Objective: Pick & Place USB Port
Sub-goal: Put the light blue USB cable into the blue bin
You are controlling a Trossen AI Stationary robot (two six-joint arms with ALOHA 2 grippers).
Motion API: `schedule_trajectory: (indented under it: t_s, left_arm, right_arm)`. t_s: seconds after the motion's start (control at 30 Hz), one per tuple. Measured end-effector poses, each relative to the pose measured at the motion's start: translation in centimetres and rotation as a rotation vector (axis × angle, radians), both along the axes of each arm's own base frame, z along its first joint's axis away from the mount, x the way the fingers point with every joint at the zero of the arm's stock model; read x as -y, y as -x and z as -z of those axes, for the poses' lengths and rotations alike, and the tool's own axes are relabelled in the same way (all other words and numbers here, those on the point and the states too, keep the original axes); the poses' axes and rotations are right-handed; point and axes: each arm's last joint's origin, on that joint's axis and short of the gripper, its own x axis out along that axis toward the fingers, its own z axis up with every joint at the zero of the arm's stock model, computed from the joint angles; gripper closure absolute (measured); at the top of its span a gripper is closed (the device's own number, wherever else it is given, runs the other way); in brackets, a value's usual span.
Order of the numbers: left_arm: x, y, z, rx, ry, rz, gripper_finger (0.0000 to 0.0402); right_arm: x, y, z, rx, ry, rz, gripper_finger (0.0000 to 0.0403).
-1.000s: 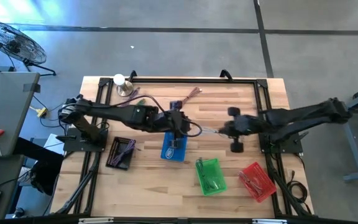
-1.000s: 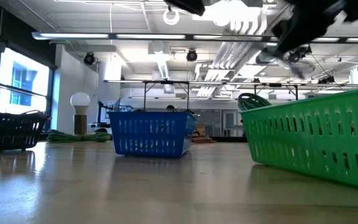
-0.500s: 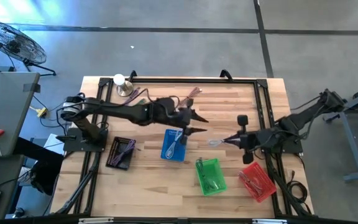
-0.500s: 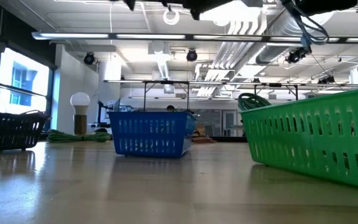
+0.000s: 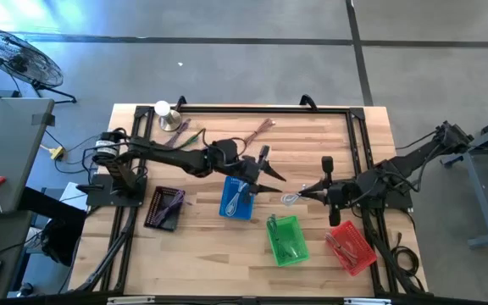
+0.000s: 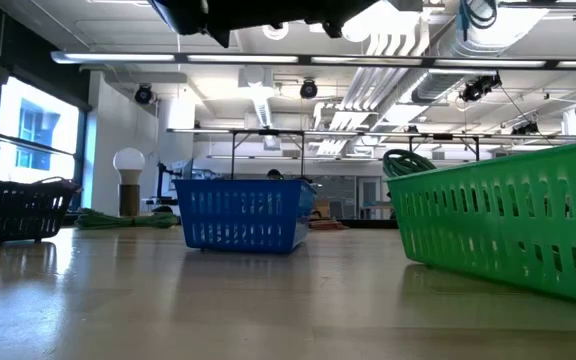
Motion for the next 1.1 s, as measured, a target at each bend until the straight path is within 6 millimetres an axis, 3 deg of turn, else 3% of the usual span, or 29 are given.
schedule_trajectory:
  t_s: [0.2,0.57,1.1]
  left_arm:
    - [0.1,-0.6,0.8,0.023,-0.015,0.008,0.0248]
    - [0.4,-0.4,0.4,0.065,-0.020,0.094,0.0248]
    - [0.3,-0.5,0.7,0.018,0.025,0.076,0.0254]
  right_arm:
    - [0.2,-1.2,0.5,-0.020,0.011,-0.009,0.0402]
    - [1.2,-3.2,1.6,-0.062,0.009,0.006,0.0402]
    - [1.7,-3.4,1.6,-0.068,-0.009,-0.009,0.0402]
